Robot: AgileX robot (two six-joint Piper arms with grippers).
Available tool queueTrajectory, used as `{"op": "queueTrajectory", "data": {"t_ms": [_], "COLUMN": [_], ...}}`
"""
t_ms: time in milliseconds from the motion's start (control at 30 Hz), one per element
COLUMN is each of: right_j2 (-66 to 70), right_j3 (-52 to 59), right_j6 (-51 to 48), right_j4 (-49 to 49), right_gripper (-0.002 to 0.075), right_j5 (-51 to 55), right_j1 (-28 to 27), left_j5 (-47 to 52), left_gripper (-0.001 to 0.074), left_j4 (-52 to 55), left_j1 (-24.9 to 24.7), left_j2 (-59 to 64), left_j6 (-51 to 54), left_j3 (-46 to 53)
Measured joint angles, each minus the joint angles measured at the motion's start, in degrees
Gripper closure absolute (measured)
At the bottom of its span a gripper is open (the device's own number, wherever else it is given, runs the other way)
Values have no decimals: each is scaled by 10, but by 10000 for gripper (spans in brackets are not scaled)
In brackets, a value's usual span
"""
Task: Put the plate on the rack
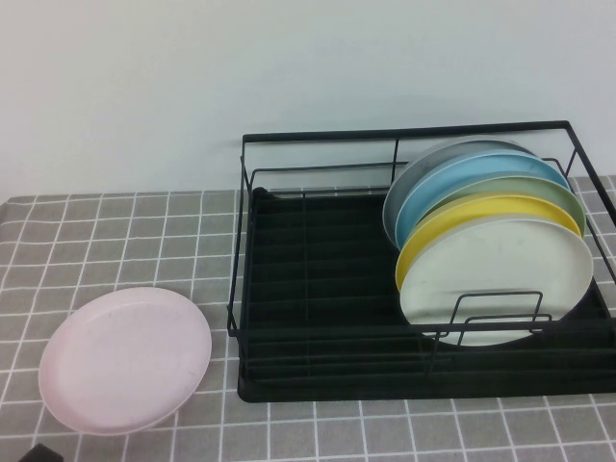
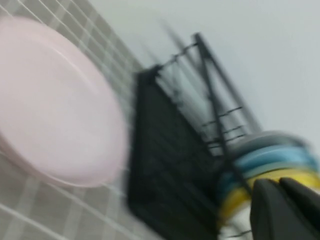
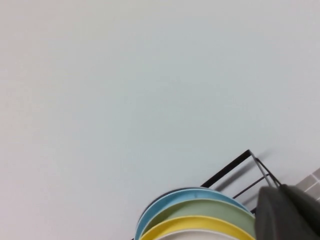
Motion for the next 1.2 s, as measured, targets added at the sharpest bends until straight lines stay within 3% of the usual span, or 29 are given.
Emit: {"op": "queueTrajectory", "data": {"t_ms": [167,367,600,733,900,1100,1200], "right_j2": [0,0,1,1,27,137,201], "right_j3": [0,0,-66,-134,-201,-277,-315], "right_j6": [-1,-6,-6,-11,-22,-73,-120], "right_j4": [1,1,-129,-241,-325,-333,-287], "right_gripper": [727,727,727,727,727,727,727], "right_j5": [0,-55,3,57,121,196,234], "right_j1": [0,0,0,0,0,0,0], "left_j5": [-2,-32,-60,-60,-62,-66,-66], "left_gripper": [737,737,737,737,737,737,737], "left_j4": [-104,-125,-136,-173,-233,-240,-222], "left_j1": [0,0,0,0,0,0,0], "left_j2": [0,0,0,0,0,0,0], "left_j6": [0,0,17,101,282,401,443], "left_j3": [0,0,0,0,-23,-77,-100]}}
